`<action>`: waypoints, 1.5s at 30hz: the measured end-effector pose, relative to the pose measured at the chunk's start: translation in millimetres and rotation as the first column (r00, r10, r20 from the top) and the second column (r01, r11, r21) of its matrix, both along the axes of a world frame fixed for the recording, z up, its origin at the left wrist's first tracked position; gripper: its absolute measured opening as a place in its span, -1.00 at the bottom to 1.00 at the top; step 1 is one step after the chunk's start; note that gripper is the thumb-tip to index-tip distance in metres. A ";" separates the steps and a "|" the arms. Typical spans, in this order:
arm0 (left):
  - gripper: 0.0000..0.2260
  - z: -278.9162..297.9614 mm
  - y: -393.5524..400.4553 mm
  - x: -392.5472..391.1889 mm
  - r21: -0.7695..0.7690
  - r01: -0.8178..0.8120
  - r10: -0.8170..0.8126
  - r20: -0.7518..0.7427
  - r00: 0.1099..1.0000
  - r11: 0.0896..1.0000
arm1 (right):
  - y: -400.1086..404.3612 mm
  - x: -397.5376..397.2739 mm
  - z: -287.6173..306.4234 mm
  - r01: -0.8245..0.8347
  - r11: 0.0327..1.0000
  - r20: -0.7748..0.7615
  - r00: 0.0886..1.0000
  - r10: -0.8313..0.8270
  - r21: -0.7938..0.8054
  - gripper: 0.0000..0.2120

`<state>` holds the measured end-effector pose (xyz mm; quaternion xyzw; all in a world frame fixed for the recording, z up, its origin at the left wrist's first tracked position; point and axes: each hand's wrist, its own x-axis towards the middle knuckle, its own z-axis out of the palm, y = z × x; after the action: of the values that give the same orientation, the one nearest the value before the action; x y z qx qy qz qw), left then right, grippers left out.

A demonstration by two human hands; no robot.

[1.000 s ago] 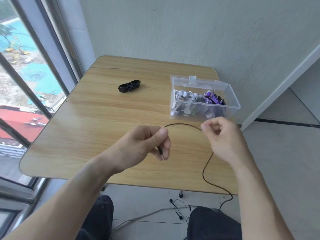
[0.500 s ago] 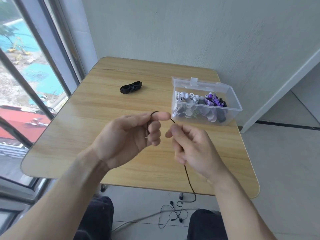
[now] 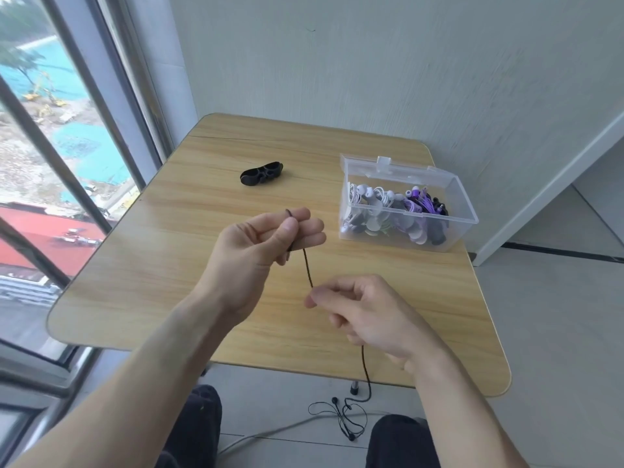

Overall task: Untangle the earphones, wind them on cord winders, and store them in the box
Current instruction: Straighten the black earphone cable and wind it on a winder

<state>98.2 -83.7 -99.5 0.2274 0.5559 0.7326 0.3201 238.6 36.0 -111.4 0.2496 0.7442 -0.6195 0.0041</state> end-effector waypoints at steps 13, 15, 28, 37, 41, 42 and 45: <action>-0.79 -15.2 2.7 16.6 -0.549 0.100 -0.457 -0.566 0.686 0.830 | 21.9 17.2 16.6 -0.092 0.996 -0.033 0.995 0.092 0.008 -0.84; -0.79 -8.7 0.5 17.1 -0.562 0.271 -0.545 -0.403 0.735 0.782 | 30.0 21.7 17.8 -0.058 0.998 -0.044 0.997 0.059 0.033 -0.81; -0.79 17.2 -9.3 -14.0 0.121 -0.047 0.007 0.314 0.950 0.992 | 52.3 33.2 24.1 0.041 0.990 -0.050 0.998 -0.048 -0.132 -0.68; -0.76 9.5 -7.9 -20.5 0.197 0.067 -0.123 0.286 0.950 0.978 | 38.3 18.5 7.2 0.167 0.859 0.049 0.975 -0.217 0.484 -0.72; -0.80 2.3 -4.4 -18.8 -0.021 -0.065 0.066 0.028 0.997 0.998 | 9.6 7.7 3.8 -0.217 0.897 0.167 0.972 0.164 0.385 -0.76; -0.80 -1.1 -4.1 -17.1 -0.100 -0.095 0.086 -0.089 0.992 0.990 | 3.5 5.6 4.5 -0.291 0.905 0.156 0.955 0.253 0.311 -0.78; -0.81 -12.6 -1.7 -8.2 -0.290 -0.094 -0.035 -0.410 0.912 0.952 | -4.4 3.7 11.0 -0.386 0.905 0.082 0.922 0.377 0.177 -0.83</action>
<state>90.0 -85.3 -112.1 0.3155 0.7200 0.5790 0.2163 242.2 31.7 -100.4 0.1125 0.8339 -0.5272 0.1185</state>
